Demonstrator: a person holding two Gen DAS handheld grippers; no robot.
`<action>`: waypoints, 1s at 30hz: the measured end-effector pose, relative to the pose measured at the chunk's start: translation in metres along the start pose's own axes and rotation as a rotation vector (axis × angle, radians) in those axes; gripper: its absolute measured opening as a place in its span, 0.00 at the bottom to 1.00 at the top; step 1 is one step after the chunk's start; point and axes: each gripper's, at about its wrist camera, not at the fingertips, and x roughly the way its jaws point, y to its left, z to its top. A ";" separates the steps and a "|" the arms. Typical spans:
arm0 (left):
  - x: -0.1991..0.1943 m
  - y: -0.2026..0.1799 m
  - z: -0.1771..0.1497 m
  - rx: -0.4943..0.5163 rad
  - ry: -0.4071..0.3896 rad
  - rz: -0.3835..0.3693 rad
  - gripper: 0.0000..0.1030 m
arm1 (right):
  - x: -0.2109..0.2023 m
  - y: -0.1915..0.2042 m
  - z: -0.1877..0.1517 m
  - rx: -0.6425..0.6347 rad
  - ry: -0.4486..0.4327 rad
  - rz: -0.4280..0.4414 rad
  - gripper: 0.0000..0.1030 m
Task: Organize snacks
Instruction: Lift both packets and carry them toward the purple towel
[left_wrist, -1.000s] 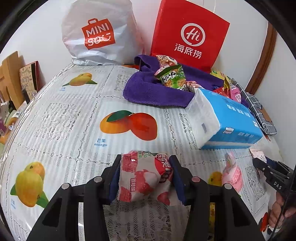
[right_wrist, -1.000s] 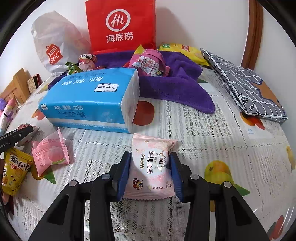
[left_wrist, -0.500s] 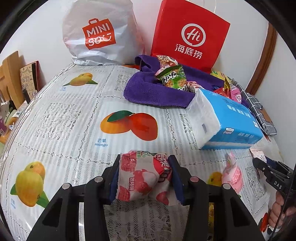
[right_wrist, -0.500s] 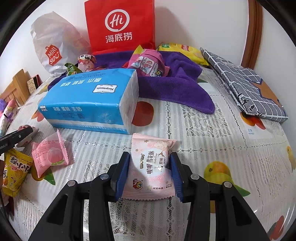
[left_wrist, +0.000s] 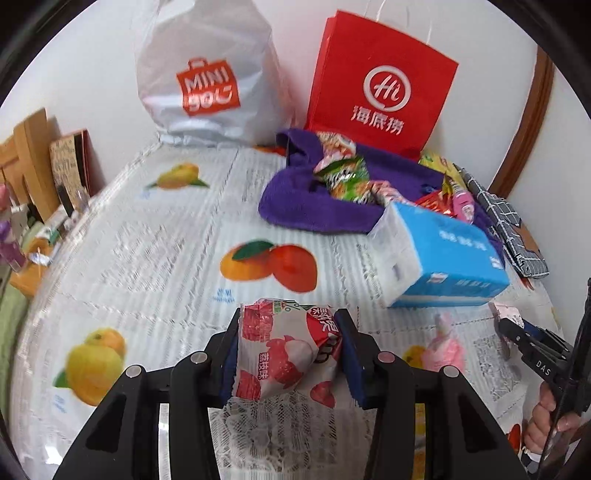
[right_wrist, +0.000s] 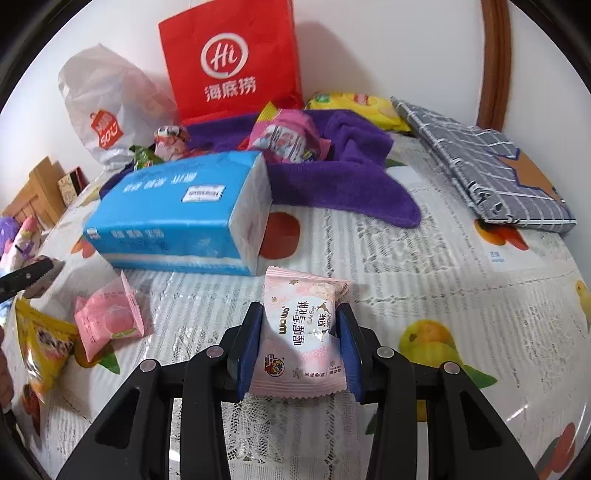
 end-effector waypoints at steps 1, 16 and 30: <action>-0.005 -0.002 0.003 0.008 -0.006 -0.001 0.43 | -0.003 -0.002 0.002 0.008 -0.007 0.008 0.39; -0.031 -0.041 0.043 0.064 -0.059 -0.038 0.43 | -0.057 -0.018 0.050 0.017 -0.125 0.013 0.39; -0.002 -0.060 0.085 0.074 -0.083 -0.098 0.43 | -0.055 0.019 0.100 -0.023 -0.183 0.097 0.39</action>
